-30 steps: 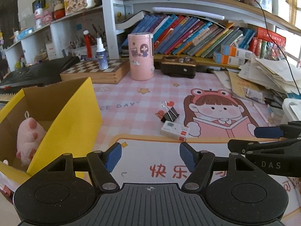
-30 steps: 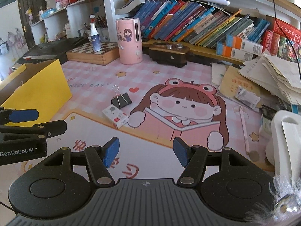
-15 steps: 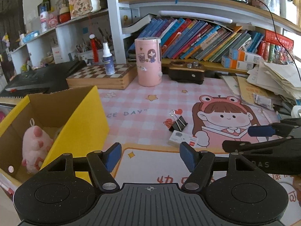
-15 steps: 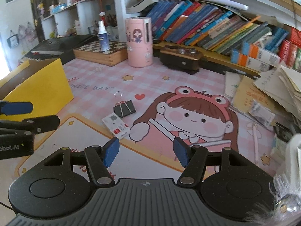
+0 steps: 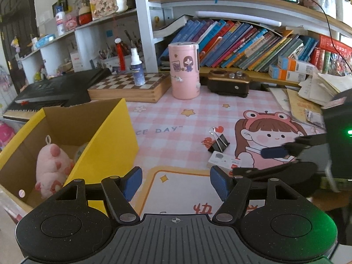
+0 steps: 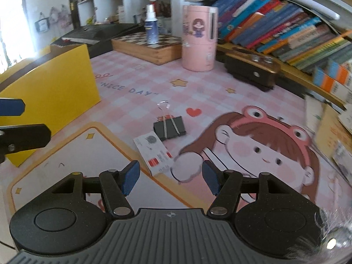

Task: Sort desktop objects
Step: 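Move the right gripper to the small white card box and close on it, then close the left gripper on the black binder clip while the right gripper holds the card box, then lift the binder clip and card box with both grippers and carry them to the yellow box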

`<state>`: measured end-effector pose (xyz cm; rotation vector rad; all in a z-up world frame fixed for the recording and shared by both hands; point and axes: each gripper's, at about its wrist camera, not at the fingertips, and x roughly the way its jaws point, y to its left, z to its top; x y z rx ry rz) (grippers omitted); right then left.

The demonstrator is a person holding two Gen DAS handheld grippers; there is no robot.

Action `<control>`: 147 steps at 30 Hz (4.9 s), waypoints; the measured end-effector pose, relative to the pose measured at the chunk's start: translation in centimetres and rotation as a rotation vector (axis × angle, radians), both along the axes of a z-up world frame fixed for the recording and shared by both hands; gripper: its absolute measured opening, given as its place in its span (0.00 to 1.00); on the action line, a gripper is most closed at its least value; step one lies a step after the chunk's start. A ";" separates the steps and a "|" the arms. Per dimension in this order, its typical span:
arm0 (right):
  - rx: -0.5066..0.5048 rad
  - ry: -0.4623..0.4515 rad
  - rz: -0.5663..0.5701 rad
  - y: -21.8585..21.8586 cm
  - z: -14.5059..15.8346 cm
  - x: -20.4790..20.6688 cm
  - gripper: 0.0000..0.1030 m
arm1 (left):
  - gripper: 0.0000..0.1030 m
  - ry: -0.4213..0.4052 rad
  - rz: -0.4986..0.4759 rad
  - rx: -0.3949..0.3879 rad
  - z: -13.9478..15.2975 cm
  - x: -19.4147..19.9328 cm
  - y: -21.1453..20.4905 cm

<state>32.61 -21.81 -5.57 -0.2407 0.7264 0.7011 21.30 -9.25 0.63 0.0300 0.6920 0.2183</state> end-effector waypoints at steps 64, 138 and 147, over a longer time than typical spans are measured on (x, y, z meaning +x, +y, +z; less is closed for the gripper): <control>-0.047 0.066 -0.250 -7.9 -0.9 -1.2 0.27 | 0.00 -0.031 -0.114 -0.140 -5.7 13.7 -2.6; 0.063 0.062 -0.096 12.3 6.7 -30.9 0.27 | 0.00 -0.114 -0.171 -0.238 1.1 -23.3 15.7; 0.060 0.048 -0.058 14.6 7.0 -31.5 0.27 | 0.00 -0.137 -0.141 -0.233 1.3 -24.6 17.8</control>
